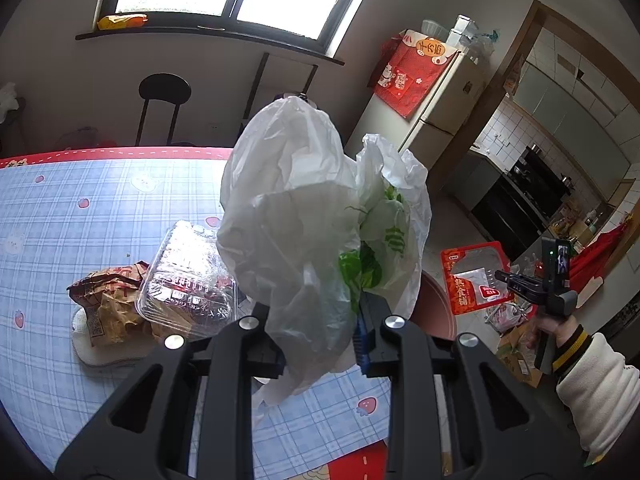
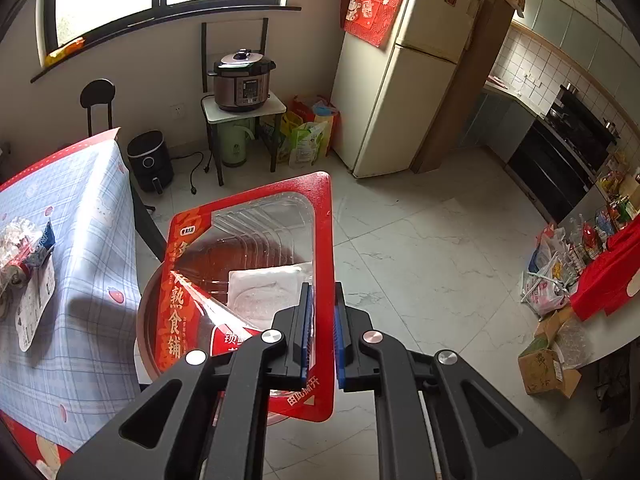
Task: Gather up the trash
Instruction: 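Carry the red tray package to the bin with the right tool while the left tool carries the white bag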
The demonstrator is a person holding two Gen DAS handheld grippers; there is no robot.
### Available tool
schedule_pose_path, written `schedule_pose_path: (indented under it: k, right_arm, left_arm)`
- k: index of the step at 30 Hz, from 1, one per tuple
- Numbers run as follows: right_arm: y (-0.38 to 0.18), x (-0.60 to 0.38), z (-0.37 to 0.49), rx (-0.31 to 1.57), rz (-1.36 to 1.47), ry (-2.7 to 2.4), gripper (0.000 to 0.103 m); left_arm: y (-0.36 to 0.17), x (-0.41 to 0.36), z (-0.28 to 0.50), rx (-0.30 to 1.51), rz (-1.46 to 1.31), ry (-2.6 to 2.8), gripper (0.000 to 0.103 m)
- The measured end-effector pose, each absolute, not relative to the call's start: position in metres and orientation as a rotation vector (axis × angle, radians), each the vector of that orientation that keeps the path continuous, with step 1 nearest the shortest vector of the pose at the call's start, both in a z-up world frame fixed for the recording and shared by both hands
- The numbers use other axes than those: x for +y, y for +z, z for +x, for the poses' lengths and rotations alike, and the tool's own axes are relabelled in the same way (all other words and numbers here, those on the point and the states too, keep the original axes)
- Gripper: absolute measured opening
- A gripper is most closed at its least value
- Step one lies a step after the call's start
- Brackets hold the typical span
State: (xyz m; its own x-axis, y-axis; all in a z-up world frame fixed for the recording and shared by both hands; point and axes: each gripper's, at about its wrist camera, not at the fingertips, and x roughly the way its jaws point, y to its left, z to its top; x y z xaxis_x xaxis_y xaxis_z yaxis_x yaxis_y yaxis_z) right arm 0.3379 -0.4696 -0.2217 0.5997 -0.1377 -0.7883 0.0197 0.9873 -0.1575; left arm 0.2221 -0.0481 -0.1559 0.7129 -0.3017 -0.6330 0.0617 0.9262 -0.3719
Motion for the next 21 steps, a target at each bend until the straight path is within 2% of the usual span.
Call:
schedule_pose_path:
  k: [2, 3, 5, 8, 11, 21]
  right_arm:
    - [-0.220, -0.469, 0.341, 0.926, -0.127, -0.076, 0.015]
    - [-0.219, -0.467, 0.343, 0.927, -0.119, -0.065, 0.021]
    - [-0.213, -0.464, 0.344, 0.904, -0.104, -0.050, 0.049]
    - [-0.200, -0.462, 0.338, 0.851, -0.064, -0.012, 0.078]
    - [-0.184, -0.462, 0.328, 0.801, -0.022, -0.007, 0.098]
    - [-0.134, -0.474, 0.270, 0.667, 0.060, -0.004, 0.098]
  left_arm:
    - [-0.157, -0.050, 0.222, 0.753, -0.337, -0.205, 0.028]
    - [-0.157, -0.051, 0.222, 0.753, -0.337, -0.206, 0.028]
    - [-0.157, -0.051, 0.222, 0.754, -0.336, -0.208, 0.028]
    - [-0.157, -0.058, 0.225, 0.757, -0.329, -0.220, 0.028]
    - [-0.158, -0.068, 0.230, 0.762, -0.318, -0.242, 0.028]
    - [-0.160, -0.131, 0.259, 0.788, -0.235, -0.369, 0.028]
